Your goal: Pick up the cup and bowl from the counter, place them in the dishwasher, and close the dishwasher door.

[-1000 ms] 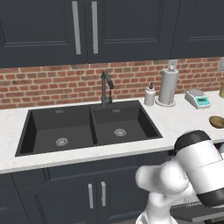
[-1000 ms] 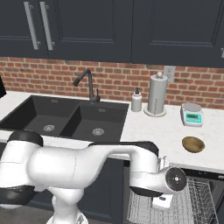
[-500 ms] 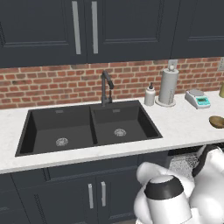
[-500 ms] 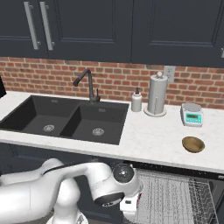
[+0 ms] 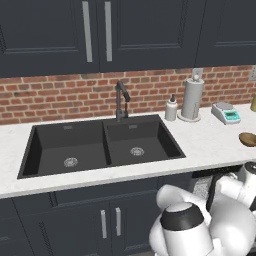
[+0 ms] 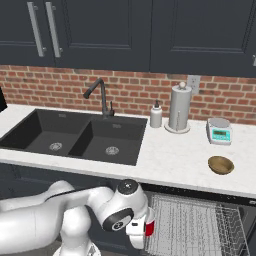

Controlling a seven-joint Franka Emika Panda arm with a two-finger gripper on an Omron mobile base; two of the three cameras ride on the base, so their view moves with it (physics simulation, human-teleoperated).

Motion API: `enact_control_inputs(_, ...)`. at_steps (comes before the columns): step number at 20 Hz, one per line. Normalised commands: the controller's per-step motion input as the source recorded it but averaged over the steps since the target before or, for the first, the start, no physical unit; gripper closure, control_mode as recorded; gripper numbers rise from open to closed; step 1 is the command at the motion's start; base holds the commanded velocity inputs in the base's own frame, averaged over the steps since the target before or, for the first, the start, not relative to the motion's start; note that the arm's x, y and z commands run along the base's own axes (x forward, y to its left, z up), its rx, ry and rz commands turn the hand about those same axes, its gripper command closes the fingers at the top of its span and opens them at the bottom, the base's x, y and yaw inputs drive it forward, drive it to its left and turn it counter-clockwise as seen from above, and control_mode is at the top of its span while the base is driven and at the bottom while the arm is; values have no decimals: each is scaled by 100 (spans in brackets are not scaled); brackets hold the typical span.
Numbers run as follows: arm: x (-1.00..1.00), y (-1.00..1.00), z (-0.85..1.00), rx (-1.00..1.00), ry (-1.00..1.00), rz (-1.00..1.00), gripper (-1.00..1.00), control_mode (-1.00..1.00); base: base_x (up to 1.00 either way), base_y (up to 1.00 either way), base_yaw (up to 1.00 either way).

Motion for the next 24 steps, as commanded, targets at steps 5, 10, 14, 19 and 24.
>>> enact_control_inputs(5, -2, -23, -10, 8, 0, 0, 100, -100, 0, 0, 0)
enact_control_inputs(10, 0, -19, -22, 6, 1, 0, 100, -100, 0, 0, 0)
enact_control_inputs(14, 0, -22, -32, 6, 0, 0, 100, -100, 0, 0, 0)
enact_control_inputs(19, 0, -20, -38, 6, -2, 0, 100, -100, 0, 0, 0)
enact_control_inputs(24, 0, -24, -31, 7, 0, 0, 100, -100, 0, 0, 0)
